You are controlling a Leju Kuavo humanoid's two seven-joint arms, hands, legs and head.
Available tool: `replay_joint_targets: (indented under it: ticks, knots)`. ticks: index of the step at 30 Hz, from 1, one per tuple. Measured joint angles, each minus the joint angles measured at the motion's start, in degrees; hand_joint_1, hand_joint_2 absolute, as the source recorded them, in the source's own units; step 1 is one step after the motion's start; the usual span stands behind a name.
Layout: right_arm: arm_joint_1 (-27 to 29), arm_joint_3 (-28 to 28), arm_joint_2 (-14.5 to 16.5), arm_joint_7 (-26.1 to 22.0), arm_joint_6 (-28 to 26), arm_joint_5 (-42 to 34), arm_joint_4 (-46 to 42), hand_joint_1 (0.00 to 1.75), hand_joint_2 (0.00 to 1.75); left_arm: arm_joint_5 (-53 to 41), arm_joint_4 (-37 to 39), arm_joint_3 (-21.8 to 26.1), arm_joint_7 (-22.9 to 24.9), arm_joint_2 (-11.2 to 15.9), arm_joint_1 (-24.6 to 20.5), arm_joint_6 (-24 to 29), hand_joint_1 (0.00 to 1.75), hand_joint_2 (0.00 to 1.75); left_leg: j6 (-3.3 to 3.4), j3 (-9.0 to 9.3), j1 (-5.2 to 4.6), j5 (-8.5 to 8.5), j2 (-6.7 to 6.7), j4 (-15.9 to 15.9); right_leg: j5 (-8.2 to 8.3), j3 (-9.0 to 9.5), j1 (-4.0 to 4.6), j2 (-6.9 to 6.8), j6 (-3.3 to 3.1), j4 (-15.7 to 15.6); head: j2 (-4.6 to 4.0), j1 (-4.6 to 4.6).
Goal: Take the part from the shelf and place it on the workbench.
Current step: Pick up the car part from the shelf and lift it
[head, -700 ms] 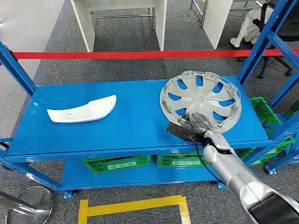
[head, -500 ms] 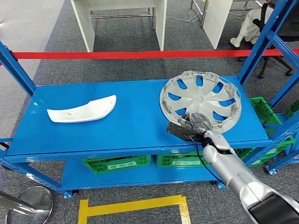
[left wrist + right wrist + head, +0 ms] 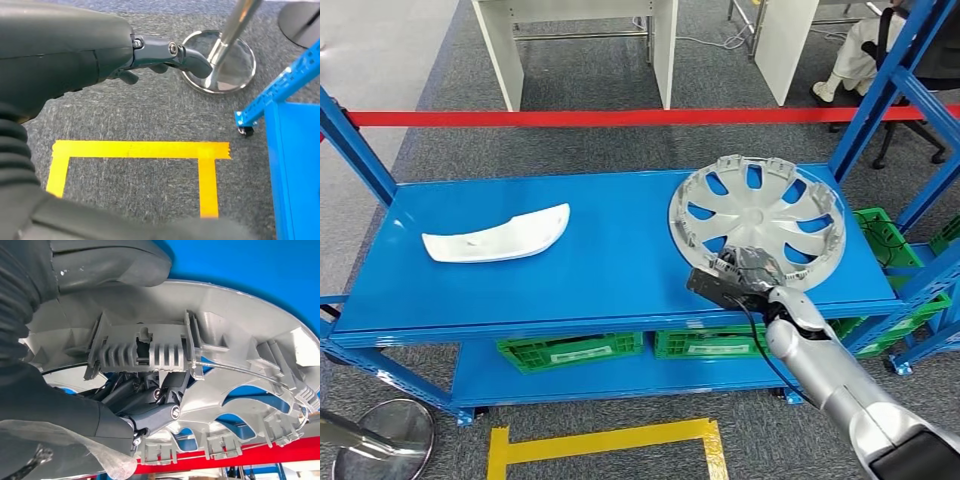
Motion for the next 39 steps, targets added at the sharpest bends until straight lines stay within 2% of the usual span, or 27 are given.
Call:
replay_joint_targets:
  ticks: [6, 12, 17, 34, 39]
  knots:
    - [1.68, -0.34, -0.49, -1.26, -2.57, -1.35, -3.24, 1.75, 1.75, 0.09, 0.00, 1.06, 1.81, 0.09, -0.01, 0.60, 0.00, 1.75, 0.00, -0.03, 0.00, 0.00, 0.00, 0.00, 0.01, -0.01, 0.00, 0.01, 0.01, 0.00, 0.00, 0.00]
    - [5.39, -1.09, -1.49, -2.21, -6.37, -1.05, -10.44, 1.75, 1.75, -0.96, 0.00, 1.10, 2.63, 0.11, 0.00, 0.74, 0.00, 1.75, 0.00, -0.34, 0.00, 0.01, -0.01, 0.01, 0.02, -0.31, -0.01, 0.01, 0.01, 0.01, 0.00, 0.00]
    - [7.78, -2.44, -1.85, -4.86, -11.62, 0.66, -16.28, 1.75, 1.75, -1.94, 0.00, 1.10, 2.50, 0.12, -0.01, 0.60, 0.00, 1.75, 0.00, -0.58, 0.00, 0.01, -0.01, 0.01, 0.01, -0.57, -0.01, 0.01, 0.01, 0.03, 0.00, -0.01]
    - [11.61, -5.91, -1.85, -9.51, -20.40, 3.67, -29.47, 1.75, 1.75, -3.81, 0.00, 1.03, 2.38, 0.12, -0.55, 0.59, 0.00, 1.75, 0.00, -0.77, 0.00, 0.01, -0.02, 0.00, 0.00, -0.73, -0.02, -0.03, 0.00, 0.03, 0.00, -0.01]
    - [12.71, -7.13, -0.69, -10.51, -23.64, 4.91, -32.13, 1.75, 1.75, -4.68, 0.00, 0.91, 2.38, 0.09, -0.64, 0.62, 0.00, 1.75, 0.00, -0.78, 0.00, 0.01, -0.02, 0.00, 0.00, -0.75, -0.02, -0.03, 0.00, 0.03, 0.00, -0.01]
